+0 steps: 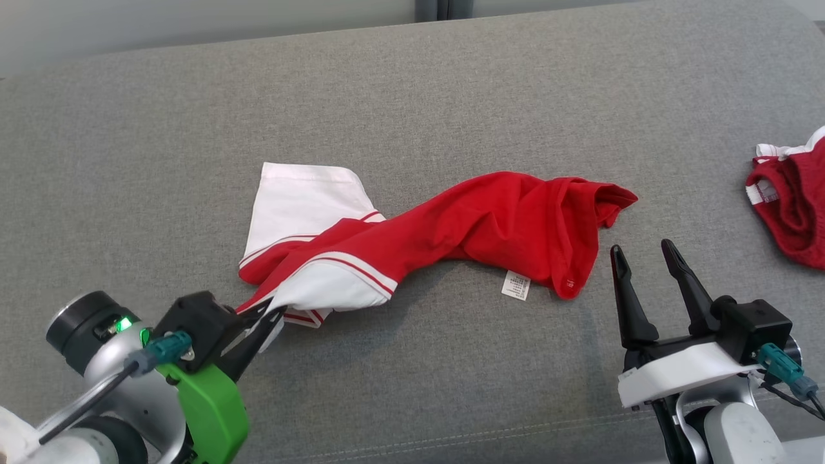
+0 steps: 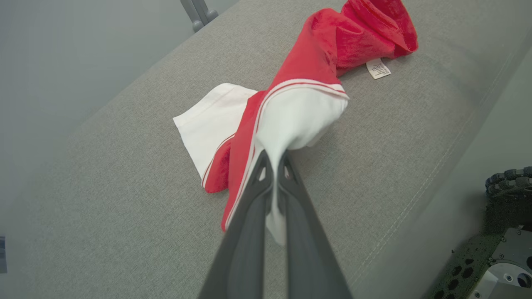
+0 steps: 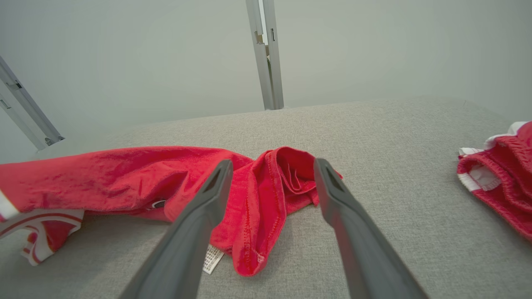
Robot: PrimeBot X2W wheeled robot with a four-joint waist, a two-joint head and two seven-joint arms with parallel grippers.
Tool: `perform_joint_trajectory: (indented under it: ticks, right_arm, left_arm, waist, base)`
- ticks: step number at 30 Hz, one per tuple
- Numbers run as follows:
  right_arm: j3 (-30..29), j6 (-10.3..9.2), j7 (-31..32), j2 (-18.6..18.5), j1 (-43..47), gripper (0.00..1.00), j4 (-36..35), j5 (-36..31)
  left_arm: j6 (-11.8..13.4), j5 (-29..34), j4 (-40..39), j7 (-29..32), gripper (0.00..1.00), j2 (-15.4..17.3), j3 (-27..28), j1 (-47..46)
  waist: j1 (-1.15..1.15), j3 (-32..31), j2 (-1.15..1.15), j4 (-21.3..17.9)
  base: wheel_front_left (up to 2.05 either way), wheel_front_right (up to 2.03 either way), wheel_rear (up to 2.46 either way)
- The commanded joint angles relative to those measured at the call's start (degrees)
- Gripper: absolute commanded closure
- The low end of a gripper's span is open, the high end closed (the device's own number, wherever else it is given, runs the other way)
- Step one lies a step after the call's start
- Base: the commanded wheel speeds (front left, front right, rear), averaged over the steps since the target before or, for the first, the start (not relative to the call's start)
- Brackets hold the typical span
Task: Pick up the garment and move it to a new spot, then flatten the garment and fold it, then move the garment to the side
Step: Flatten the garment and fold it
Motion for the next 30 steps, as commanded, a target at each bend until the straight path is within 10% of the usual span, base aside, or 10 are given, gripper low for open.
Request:
perform_joint_trajectory:
  ticks: [1, 16, 17, 21, 30]
  right_arm:
    - [0.1, -0.08, -0.1, -0.1, -0.3, 0.00, -0.1, 0.3]
    - [3.0, -0.08, -0.5, -0.2, -3.9, 0.00, 1.2, 1.5]
    - [3.0, -0.07, -0.6, -0.1, -4.0, 0.00, 1.2, 1.6]
    - [2.9, -0.08, -0.8, -0.1, -4.1, 0.00, 1.7, 1.8]
    - [2.7, -0.08, -1.0, -0.2, -4.7, 0.00, 1.7, 1.3]
  left_arm:
    - [-0.4, -1.6, 1.2, -0.1, 1.00, 0.0, 0.7, -2.2]
    - [-2.0, -9.7, 25.3, -2.6, 1.00, -1.9, -8.2, -19.8]
    - [-2.0, -10.1, 26.7, -3.7, 0.96, -2.0, -8.6, -21.4]
    - [-2.0, -13.5, 32.9, -6.5, 0.00, -2.9, -10.2, -25.5]
    - [-1.6, -19.4, 44.3, -19.1, 0.00, -5.2, -5.2, -30.5]
  waist:
    - [0.00, 0.2, 0.00, 0.0]
    - [0.00, 3.6, 0.00, -4.3]
    - [0.00, 3.8, 0.00, -4.4]
    - [0.00, 4.2, 0.00, -4.6]
    - [0.00, 4.7, 0.00, -3.9]
  base:
    - [0.00, 0.00, 0.00]
    - [0.00, 0.00, 0.00]
    - [0.00, 0.00, 0.00]
    - [0.00, 0.00, 0.00]
    - [0.00, 0.00, 0.00]
